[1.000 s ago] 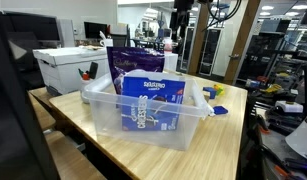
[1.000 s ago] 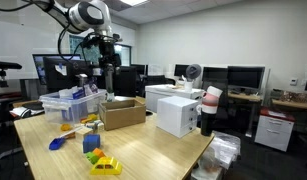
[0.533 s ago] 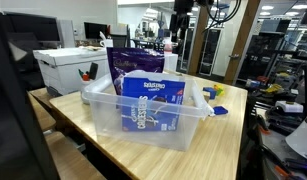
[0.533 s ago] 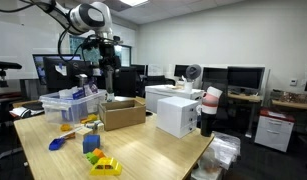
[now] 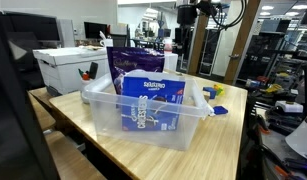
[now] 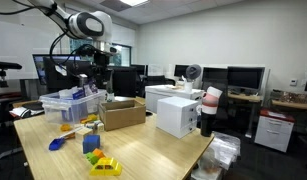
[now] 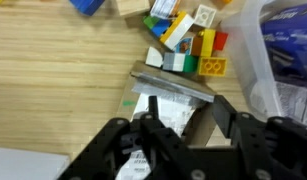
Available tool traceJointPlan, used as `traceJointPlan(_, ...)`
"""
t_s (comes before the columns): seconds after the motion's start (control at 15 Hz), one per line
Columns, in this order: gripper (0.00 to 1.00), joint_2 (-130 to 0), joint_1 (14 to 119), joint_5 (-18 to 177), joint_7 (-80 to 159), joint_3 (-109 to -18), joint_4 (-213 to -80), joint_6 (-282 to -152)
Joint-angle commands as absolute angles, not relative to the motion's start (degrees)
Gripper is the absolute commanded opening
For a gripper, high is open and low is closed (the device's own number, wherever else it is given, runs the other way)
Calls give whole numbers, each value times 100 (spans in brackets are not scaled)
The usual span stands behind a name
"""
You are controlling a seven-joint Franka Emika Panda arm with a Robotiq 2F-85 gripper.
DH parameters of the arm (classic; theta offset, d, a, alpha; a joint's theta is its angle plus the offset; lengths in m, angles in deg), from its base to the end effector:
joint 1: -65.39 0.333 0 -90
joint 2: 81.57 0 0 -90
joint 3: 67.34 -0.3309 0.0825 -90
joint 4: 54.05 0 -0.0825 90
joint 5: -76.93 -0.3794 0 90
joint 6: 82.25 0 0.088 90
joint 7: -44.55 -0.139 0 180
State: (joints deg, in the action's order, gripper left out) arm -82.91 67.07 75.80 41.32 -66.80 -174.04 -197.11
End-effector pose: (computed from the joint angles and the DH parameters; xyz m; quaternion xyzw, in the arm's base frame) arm 0.5257 0.0122 0.4117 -0.9992 0.0227 0.0334 0.0076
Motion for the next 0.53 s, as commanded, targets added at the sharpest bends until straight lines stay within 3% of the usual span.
traceJointPlan(0.0, 32, -8337, 6644, 6897, 4915, -6673, -17473, -19158)
traceJointPlan(0.13, 22, -8346, 6655, 6849, 5137, -6685, -17552, -18963)
traceJointPlan(0.27, 6, -8420, 6702, 7179, 5136, -6748, -17853, -19196)
traceJointPlan(0.47, 0, -8492, 6818, 7345, 5062, -6925, -18405, -19883)
